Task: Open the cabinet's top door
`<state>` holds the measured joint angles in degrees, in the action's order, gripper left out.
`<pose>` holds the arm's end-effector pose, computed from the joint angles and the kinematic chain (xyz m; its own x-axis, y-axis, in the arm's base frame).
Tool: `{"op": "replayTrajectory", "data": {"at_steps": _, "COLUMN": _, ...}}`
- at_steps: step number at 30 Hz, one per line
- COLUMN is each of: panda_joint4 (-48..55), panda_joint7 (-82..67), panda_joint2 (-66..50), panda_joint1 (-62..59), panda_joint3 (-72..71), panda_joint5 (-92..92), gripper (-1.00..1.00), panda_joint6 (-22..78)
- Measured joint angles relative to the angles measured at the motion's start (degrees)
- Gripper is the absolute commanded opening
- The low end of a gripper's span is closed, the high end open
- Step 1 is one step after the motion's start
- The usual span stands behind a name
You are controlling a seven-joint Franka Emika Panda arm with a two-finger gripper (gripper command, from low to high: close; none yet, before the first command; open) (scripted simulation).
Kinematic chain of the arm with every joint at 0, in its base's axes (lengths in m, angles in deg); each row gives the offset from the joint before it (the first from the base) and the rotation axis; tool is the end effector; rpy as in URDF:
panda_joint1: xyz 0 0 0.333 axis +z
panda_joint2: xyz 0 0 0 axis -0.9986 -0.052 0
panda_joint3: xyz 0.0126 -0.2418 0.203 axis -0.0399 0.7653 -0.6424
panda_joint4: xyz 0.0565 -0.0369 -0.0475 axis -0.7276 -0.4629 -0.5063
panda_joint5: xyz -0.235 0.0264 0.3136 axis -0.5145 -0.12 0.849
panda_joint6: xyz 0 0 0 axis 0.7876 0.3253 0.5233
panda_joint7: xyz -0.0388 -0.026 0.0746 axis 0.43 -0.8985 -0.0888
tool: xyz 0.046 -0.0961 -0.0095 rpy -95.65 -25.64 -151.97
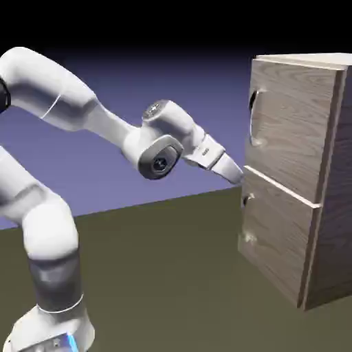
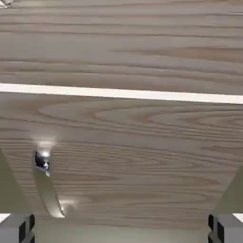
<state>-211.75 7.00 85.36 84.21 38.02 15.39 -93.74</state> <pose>0.3861 -0.0042 0.4831 0.4663 -0.7053 0.5340 -0.4734 -0.7089 -0.5228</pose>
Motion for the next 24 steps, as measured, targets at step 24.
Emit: {"op": "replayTrajectory", "data": {"at_steps": 24, "panda_joint4": 10.43, "panda_joint7": -25.8, "panda_joint2": 23.79, "panda_joint1": -31.06, "panda_joint3": -29.65, "panda_joint5": 59.81, "gripper": 1.0, "panda_joint6": 10.2}}
